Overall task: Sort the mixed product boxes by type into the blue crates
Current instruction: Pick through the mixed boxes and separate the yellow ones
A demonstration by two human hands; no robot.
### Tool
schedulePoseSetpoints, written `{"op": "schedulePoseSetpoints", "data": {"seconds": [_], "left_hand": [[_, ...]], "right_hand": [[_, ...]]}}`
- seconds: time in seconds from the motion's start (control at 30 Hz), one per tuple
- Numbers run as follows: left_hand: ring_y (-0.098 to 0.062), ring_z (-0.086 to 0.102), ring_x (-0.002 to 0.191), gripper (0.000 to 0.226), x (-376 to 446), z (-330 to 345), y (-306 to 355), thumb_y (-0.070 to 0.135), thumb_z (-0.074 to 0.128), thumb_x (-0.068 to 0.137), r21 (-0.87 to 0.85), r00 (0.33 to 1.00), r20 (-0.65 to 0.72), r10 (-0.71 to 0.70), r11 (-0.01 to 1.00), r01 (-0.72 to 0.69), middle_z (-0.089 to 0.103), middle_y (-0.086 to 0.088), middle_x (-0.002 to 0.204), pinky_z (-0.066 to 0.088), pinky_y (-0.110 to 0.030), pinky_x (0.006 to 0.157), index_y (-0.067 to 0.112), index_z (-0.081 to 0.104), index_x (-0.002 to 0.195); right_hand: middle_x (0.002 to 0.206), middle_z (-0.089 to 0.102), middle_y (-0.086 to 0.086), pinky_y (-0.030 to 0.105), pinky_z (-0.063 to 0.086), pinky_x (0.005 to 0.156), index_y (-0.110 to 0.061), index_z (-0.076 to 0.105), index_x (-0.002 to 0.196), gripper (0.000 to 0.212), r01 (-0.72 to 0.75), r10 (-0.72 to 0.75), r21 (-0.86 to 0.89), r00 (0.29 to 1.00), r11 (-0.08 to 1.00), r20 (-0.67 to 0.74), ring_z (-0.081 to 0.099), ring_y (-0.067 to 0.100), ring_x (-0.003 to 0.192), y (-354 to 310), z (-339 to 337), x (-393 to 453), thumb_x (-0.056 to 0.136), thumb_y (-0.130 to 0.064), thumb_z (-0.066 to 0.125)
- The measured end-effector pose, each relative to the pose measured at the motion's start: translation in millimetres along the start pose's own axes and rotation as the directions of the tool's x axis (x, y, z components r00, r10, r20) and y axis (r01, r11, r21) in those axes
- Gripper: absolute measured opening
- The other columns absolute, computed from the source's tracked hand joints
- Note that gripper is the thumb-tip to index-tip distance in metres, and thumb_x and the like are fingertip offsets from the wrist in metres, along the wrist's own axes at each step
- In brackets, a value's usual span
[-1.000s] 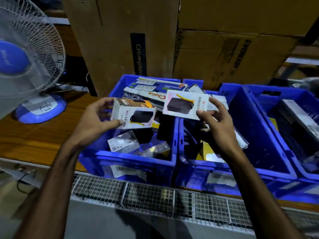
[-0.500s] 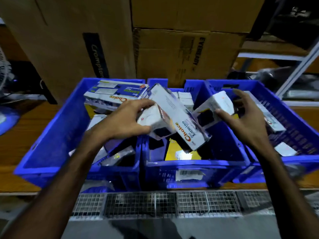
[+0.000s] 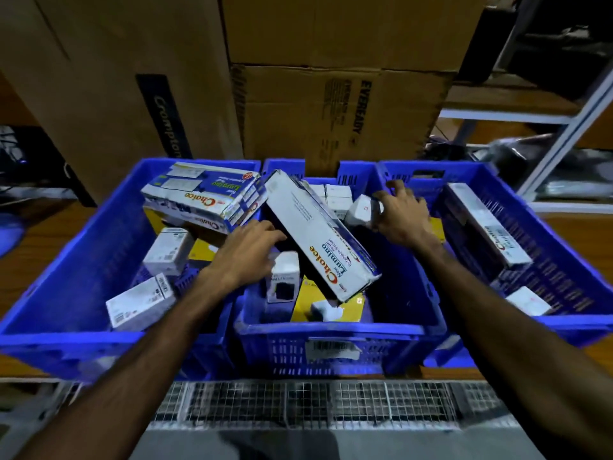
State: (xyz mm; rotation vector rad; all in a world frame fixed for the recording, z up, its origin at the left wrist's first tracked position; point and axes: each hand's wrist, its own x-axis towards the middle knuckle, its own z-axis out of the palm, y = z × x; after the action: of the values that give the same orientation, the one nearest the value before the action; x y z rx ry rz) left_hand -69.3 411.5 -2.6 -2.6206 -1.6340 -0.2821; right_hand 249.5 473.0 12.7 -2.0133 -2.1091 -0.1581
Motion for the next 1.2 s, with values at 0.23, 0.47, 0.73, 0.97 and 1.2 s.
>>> {"op": "schedulePoseSetpoints", "data": {"seconds": [0.23,0.47,0.73,0.97,1.2], "left_hand": [[-0.031,0.065,0.110,0.041,-25,3,11,0.028,0.078,0.085,-0.178,0.998,-0.062,-0.018,0.984,0.007,0.071,-0.004,0.119,0.053,-0.042,0.092,0.016,0.071,0.124],[-0.023,0.067,0.112,0.037,-46,9,29,0.029,0.073,0.086,-0.357,0.992,-0.120,-0.047,0.934,0.001,0.073,0.001,0.119,0.053,-0.038,0.091,0.019,0.073,0.122],[-0.015,0.071,0.099,0.024,-77,4,25,0.020,0.081,0.085,-0.502,0.967,-0.252,-0.048,0.861,-0.087,0.077,-0.001,0.106,0.050,-0.017,0.088,0.011,0.077,0.107],[-0.006,0.070,0.093,0.018,-128,-8,-18,0.010,0.082,0.084,-0.583,0.893,-0.375,-0.247,0.812,-0.020,0.076,0.004,0.100,0.053,-0.022,0.085,0.011,0.078,0.102],[-0.004,0.071,0.087,0.020,-170,-19,-111,0.012,0.082,0.086,-0.620,0.881,-0.184,-0.437,0.747,0.241,0.075,0.007,0.095,0.059,-0.024,0.079,0.015,0.079,0.105]], "right_hand": [[0.147,0.044,0.016,0.058,0.041,0.104,-0.027,0.063,0.130,0.044,0.042,-0.042,-0.021,0.999,0.999,0.026,0.049,0.041,0.130,10,6,-4,0.091,-0.047,0.068],[0.126,0.059,0.006,0.049,0.050,0.091,-0.023,0.076,0.109,0.025,0.107,-0.073,0.179,0.979,0.978,-0.188,0.060,0.034,0.113,-3,1,-39,0.093,-0.037,0.064],[0.100,0.066,-0.005,0.044,0.052,0.077,-0.023,0.076,0.100,0.015,0.316,-0.235,0.464,0.946,0.828,-0.225,0.066,0.022,0.094,-65,-2,-130,0.098,-0.030,0.064],[0.095,0.066,-0.007,0.042,0.054,0.070,-0.022,0.074,0.097,0.014,0.391,-0.352,0.636,0.916,0.665,-0.195,0.066,0.016,0.084,-132,-1,-155,0.098,-0.031,0.063],[0.093,0.067,-0.003,0.043,0.054,0.070,-0.019,0.075,0.098,0.014,0.488,-0.485,0.656,0.850,0.576,-0.206,0.067,0.019,0.084,-224,-2,-131,0.096,-0.029,0.065]]}}
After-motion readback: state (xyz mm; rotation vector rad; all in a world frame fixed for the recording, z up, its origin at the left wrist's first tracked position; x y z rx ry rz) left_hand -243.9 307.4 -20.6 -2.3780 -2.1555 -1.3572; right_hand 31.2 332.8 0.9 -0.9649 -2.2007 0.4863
